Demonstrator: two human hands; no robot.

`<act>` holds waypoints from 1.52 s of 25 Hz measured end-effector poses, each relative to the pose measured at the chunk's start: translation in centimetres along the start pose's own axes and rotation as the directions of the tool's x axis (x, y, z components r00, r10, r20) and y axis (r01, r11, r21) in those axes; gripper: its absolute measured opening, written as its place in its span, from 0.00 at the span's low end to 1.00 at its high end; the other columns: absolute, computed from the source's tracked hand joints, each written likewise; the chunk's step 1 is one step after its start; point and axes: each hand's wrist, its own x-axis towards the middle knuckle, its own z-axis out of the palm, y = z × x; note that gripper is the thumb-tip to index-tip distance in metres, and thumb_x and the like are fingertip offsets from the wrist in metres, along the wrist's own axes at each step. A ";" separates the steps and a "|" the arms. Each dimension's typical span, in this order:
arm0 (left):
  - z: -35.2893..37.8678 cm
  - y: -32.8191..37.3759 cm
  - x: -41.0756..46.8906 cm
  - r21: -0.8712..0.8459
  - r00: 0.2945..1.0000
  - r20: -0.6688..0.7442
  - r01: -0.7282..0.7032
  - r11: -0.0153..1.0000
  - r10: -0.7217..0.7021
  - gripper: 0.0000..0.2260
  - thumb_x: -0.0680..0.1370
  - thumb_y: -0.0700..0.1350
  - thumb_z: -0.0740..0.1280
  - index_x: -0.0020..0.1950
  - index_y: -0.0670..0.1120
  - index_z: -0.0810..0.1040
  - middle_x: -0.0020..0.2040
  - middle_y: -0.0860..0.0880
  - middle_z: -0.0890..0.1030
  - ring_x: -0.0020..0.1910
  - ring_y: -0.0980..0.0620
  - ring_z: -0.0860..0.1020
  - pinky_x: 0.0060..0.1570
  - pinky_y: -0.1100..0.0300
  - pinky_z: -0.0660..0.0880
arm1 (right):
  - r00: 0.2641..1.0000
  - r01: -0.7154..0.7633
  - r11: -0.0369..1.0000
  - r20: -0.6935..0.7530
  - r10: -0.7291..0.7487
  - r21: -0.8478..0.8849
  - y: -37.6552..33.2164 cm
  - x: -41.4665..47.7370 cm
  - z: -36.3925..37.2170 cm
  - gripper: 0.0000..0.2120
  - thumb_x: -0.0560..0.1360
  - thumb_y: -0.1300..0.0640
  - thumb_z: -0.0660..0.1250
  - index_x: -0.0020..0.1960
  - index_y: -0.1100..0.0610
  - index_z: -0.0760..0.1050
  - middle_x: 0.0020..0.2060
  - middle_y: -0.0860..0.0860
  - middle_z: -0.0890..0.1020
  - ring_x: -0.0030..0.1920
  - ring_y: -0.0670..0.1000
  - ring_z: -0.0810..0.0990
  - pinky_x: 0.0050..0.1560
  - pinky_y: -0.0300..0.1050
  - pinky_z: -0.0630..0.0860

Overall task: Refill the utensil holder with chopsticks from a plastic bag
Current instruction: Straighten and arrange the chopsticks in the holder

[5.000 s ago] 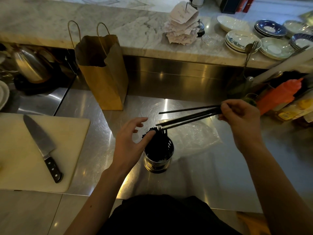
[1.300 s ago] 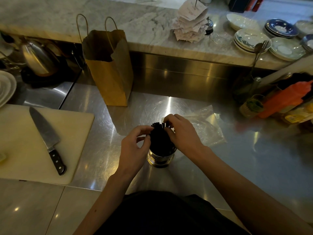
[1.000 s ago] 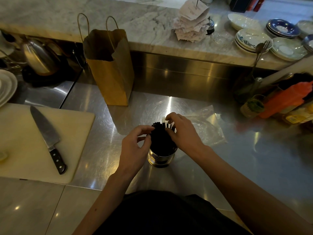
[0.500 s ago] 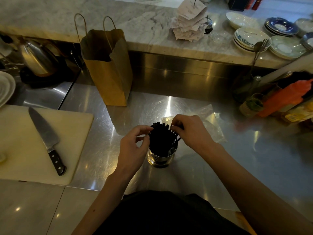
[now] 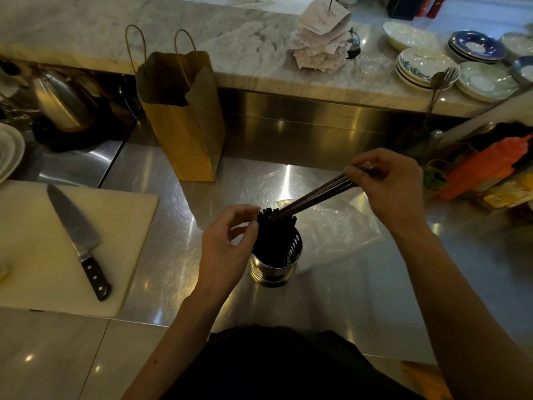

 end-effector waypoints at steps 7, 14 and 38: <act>0.6 0.8 -0.1 -0.358 0.970 -0.030 0.215 0.909 -0.242 0.20 0.72 0.40 0.74 0.62 0.49 0.74 0.57 0.51 0.80 0.53 0.57 0.82 0.47 0.66 0.78 | 0.978 -0.125 0.956 -0.129 0.163 0.264 1.6 -0.6 -0.8 0.07 0.72 0.59 0.72 0.50 0.54 0.80 0.41 0.52 0.83 0.44 0.46 0.84 0.49 0.41 0.81; 2.4 3.0 1.4 -0.771 0.902 0.197 0.384 0.507 -0.384 0.13 0.78 0.45 0.66 0.61 0.43 0.74 0.59 0.43 0.81 0.60 0.46 0.80 0.62 0.52 0.76 | 0.949 -0.219 0.767 -0.051 0.311 0.603 -0.8 -5.3 5.6 0.05 0.71 0.66 0.73 0.45 0.59 0.79 0.38 0.58 0.83 0.39 0.51 0.84 0.43 0.41 0.81; 4.5 -1.3 0.7 -0.102 0.994 0.091 0.067 0.993 -0.057 0.11 0.77 0.42 0.68 0.59 0.49 0.76 0.52 0.52 0.84 0.55 0.58 0.81 0.58 0.57 0.78 | 0.919 -0.385 0.853 0.232 0.319 0.353 7.1 -8.1 3.8 0.02 0.75 0.62 0.69 0.46 0.58 0.80 0.41 0.53 0.85 0.42 0.51 0.85 0.46 0.48 0.82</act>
